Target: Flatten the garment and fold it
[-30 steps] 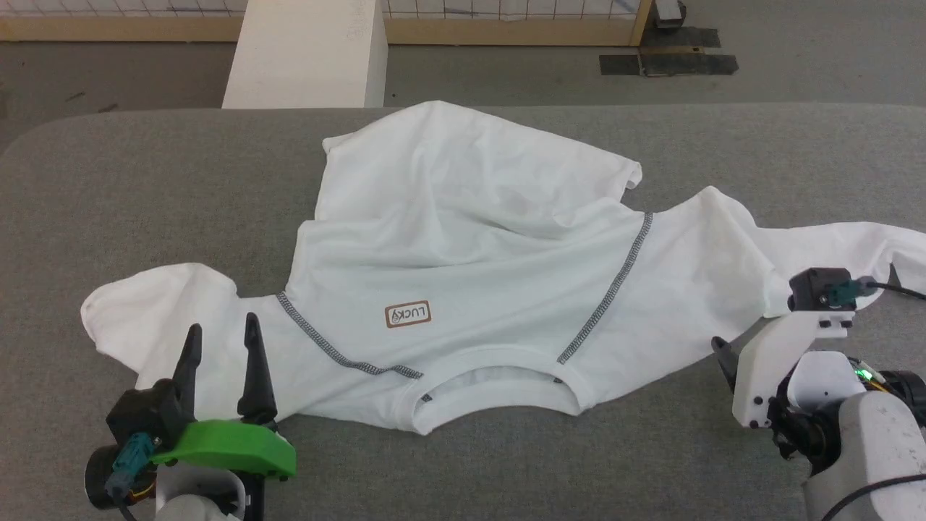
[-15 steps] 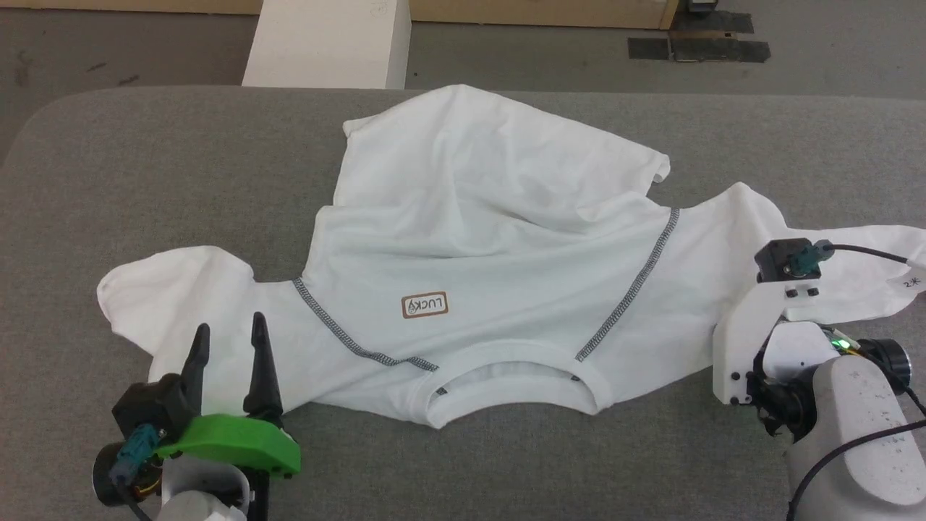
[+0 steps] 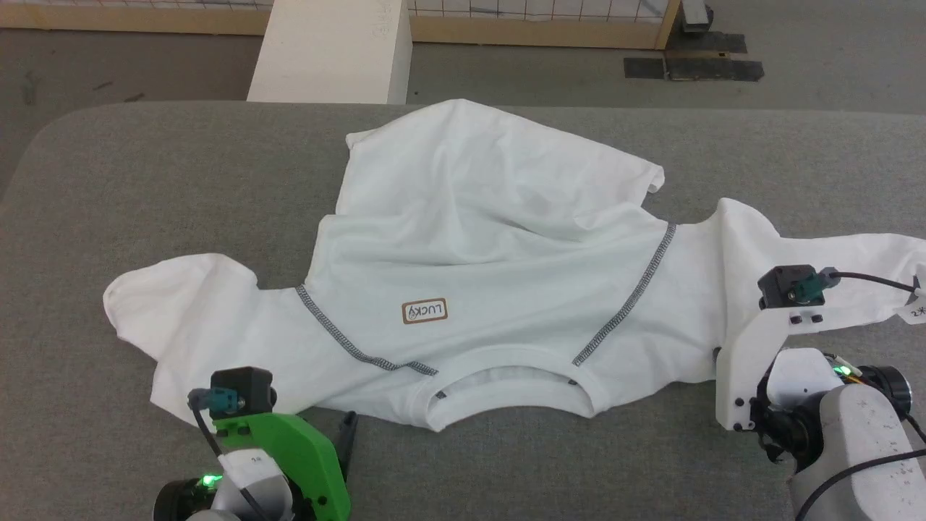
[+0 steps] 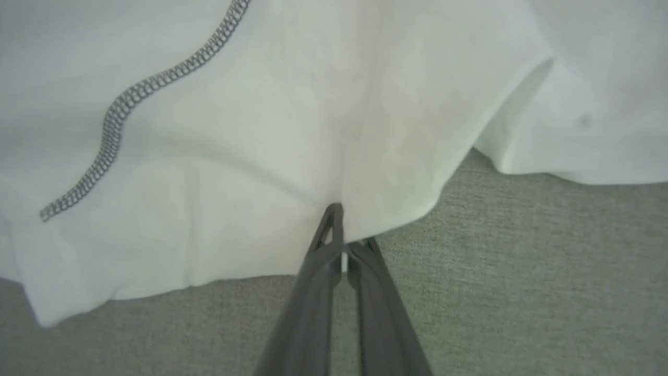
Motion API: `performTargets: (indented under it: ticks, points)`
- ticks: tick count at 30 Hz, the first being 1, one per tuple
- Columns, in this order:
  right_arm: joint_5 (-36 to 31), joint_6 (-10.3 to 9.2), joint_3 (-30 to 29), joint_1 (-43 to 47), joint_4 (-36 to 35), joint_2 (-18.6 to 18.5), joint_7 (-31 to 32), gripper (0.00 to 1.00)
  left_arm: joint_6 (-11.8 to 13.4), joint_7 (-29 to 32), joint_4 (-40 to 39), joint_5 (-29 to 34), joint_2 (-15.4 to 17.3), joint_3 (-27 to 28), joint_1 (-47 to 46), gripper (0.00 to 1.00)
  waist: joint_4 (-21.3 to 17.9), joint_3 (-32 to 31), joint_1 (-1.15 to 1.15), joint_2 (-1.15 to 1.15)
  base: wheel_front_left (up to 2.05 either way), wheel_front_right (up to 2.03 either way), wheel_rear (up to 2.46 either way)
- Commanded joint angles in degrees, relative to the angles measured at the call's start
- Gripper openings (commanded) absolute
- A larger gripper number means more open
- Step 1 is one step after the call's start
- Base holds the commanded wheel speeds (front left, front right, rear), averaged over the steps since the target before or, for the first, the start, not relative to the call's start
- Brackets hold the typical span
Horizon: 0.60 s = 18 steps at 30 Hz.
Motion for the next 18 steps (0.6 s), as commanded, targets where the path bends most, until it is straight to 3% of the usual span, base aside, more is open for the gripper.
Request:
performTargets:
  ticks: [1, 17, 18]
  points:
    - [0.58, -0.08, 0.18, 0.79, -0.32, 0.07, 0.01, 0.00, 0.36, 0.19, -0.47, -0.40, 0.26, 0.13, 0.22, 1.00, -0.28, 0.37, 0.00, 0.00, 0.00, 0.00, 0.00]
    - [1.40, -0.08, 0.90, 2.04, -1.21, 0.07, 0.14, 0.00, 1.05, -3.18, 11.17, -1.11, -0.28, 2.37, -6.03, 1.00, -2.01, 1.74, 0.00, 0.00, 0.00, 0.00, 0.00]
    - [1.52, -0.08, 0.91, 2.18, -1.20, 0.07, 0.12, 0.00, 0.72, -2.42, 12.61, -1.75, -0.49, 2.07, -5.82, 0.00, -2.26, 1.75, 0.00, 0.00, 0.00, 0.00, 0.00]
